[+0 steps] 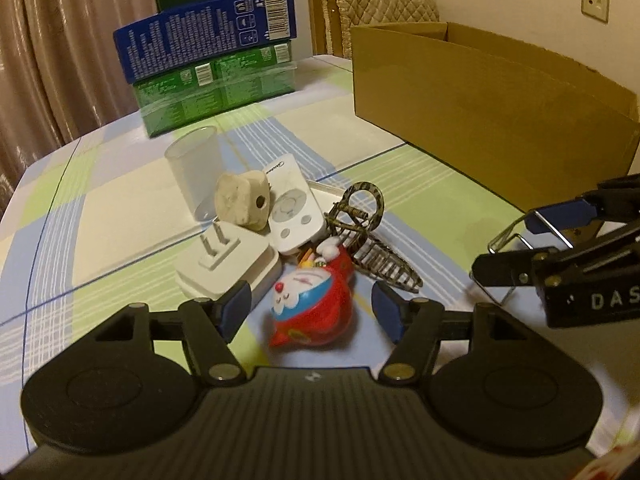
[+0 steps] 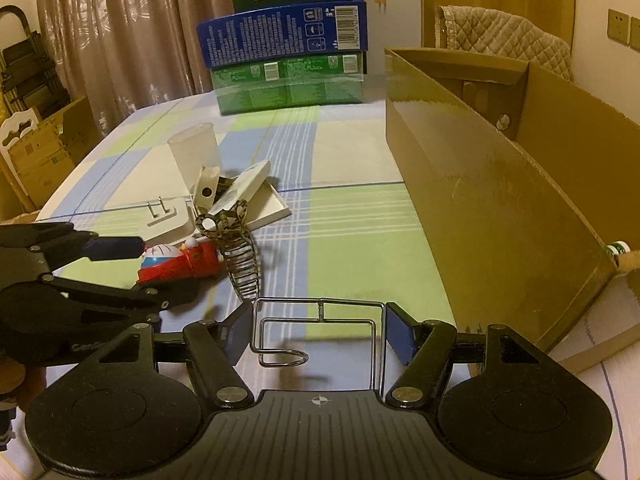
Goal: Organize rigid objects
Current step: 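Grasp the red Doraemon figure with the left tool while the right tool grasps the wire rack, then carry figure and wire rack into the cardboard box and release both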
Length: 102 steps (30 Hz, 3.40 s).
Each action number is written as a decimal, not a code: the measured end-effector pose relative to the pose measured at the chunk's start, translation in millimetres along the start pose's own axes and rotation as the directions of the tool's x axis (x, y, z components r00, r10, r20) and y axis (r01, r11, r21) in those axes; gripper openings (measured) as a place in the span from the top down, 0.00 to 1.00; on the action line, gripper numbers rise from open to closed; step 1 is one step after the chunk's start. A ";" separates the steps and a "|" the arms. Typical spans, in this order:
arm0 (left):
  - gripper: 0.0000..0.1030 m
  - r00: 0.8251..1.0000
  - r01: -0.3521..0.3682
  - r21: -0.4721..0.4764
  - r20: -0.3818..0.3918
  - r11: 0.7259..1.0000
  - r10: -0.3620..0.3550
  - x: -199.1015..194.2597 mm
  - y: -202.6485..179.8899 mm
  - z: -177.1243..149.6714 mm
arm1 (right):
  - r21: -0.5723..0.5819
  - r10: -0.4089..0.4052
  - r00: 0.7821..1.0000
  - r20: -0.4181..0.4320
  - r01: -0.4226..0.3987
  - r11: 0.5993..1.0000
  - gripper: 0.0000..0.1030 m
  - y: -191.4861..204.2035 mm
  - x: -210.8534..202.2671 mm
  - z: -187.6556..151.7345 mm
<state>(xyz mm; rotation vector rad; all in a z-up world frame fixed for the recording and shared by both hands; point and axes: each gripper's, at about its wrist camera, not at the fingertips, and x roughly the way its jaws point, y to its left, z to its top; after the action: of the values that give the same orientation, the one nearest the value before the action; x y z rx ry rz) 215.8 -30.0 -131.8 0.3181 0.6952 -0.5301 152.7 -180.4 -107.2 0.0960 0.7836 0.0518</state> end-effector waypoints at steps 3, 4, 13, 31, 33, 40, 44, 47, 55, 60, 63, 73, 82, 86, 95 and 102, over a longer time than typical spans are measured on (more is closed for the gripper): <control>0.46 1.000 -0.016 0.035 -0.011 0.999 0.016 6.2 -3.4 1.0 | -0.002 0.002 1.000 -0.001 -0.002 1.000 0.36 1.1 0.3 -0.2; 0.49 1.000 -0.015 0.036 -0.015 0.999 0.016 6.7 -3.9 0.3 | -0.001 0.003 1.000 -0.001 -0.003 1.000 0.36 0.8 0.4 -0.5; 0.61 1.000 0.006 -0.049 -0.022 0.999 -0.007 4.5 1.8 0.0 | 0.003 0.008 1.000 -0.002 -0.008 1.000 0.36 1.6 0.4 -0.6; 0.61 0.997 0.013 -0.242 -0.075 0.970 -0.032 -33.8 -1.8 -10.9 | -0.010 0.024 1.000 0.011 -0.023 1.000 0.36 5.9 -25.8 -2.2; 0.61 0.996 0.007 -0.249 -0.080 0.969 -0.028 -37.6 -3.8 -13.3 | -0.014 0.024 1.000 0.014 -0.023 1.000 0.36 6.5 -29.6 -2.9; 0.61 0.997 0.006 -0.290 -0.071 0.957 -0.028 -52.8 -7.3 -16.8 | -0.013 0.030 0.999 0.027 -0.030 0.999 0.36 8.4 -43.8 -3.4; 0.61 0.997 0.001 -0.317 -0.068 0.948 -0.024 -60.7 -6.9 -16.8 | -0.020 0.039 0.999 0.035 -0.038 0.999 0.36 11.3 -50.0 -3.1; 0.61 0.997 0.000 -0.320 -0.072 0.947 -0.025 -62.7 -8.4 -18.9 | -0.016 0.042 0.998 0.039 -0.041 0.999 0.36 11.6 -53.1 -3.0; 0.61 0.998 0.000 -0.348 -0.065 0.938 -0.024 -71.7 -7.3 -15.9 | -0.015 0.048 0.997 0.054 -0.047 0.999 0.36 10.4 -60.9 -0.1; 0.61 0.999 -0.008 -0.370 -0.052 0.929 -0.012 -80.4 -4.6 -3.4 | -0.016 0.058 0.996 0.074 -0.057 0.998 0.36 11.0 -68.3 7.8; 0.61 0.999 -0.013 -0.380 -0.046 0.925 -0.004 -86.8 -5.0 7.7 | -0.019 0.063 0.994 0.091 -0.062 0.998 0.36 10.9 -75.4 14.7; 0.61 1.000 -0.003 -0.361 0.009 0.933 0.007 -107.5 -19.1 52.5 | -0.015 0.080 0.983 0.168 -0.078 0.997 0.36 1.0 -107.6 51.6; 0.61 0.996 0.064 -0.305 0.073 0.950 -0.044 -116.0 -47.3 103.0 | 0.016 0.044 0.973 0.229 -0.049 0.999 0.36 -37.9 -137.2 90.4; 0.61 0.991 0.109 -0.278 0.101 0.954 -0.084 -113.5 -67.1 128.3 | 0.039 0.004 0.972 0.234 -0.014 0.999 0.36 -75.5 -146.4 102.2; 0.61 0.975 0.204 -0.200 0.131 0.958 -0.180 -89.4 -118.8 175.4 | 0.143 -0.092 0.975 0.201 0.064 0.988 0.36 -167.5 -142.8 112.7; 0.61 0.965 0.255 -0.162 0.099 0.953 -0.242 -54.5 -150.3 197.1 | 0.216 -0.114 0.981 0.158 0.079 0.973 0.36 -208.8 -125.6 104.6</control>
<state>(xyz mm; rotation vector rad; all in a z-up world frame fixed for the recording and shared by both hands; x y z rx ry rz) 199.2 -222.1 33.2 0.0447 0.7046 -0.7129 140.1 -405.4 32.6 0.2578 0.6206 -0.1305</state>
